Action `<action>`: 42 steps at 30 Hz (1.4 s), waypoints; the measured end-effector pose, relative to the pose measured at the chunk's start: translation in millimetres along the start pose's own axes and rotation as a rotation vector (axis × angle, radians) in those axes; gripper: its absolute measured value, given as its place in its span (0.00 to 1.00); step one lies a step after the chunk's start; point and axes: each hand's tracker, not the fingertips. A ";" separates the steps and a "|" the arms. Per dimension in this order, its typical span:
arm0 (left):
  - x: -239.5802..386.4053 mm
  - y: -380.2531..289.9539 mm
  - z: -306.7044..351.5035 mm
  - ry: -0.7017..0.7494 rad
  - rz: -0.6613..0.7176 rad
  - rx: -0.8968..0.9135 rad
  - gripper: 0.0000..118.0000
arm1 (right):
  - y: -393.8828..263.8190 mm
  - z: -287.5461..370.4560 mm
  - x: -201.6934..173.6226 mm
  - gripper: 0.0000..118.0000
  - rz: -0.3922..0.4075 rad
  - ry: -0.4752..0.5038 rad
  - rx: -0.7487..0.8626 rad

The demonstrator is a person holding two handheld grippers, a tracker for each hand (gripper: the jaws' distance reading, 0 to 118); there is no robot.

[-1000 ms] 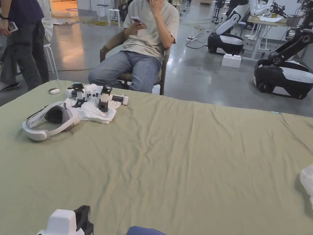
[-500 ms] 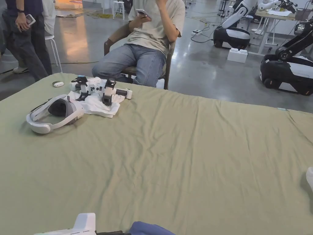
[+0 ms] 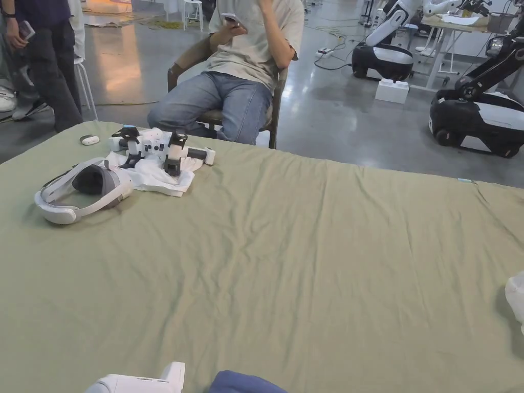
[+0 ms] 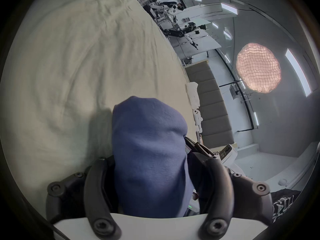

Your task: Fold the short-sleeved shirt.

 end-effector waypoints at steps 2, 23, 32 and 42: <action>-3.6 -2.3 -0.8 -0.002 0.015 0.007 0.30 | -0.4 -0.2 1.2 0.00 -0.001 0.003 0.000; 30.9 0.9 104.3 -0.054 0.128 0.207 0.19 | 46.3 35.4 28.9 0.00 0.024 -0.076 0.177; 44.3 43.3 234.6 0.123 0.053 0.292 0.19 | 130.7 68.5 111.6 0.00 -0.029 -0.214 0.323; 50.3 79.2 338.8 0.391 0.064 0.337 0.19 | 168.0 92.1 165.1 0.00 -0.067 -0.305 0.369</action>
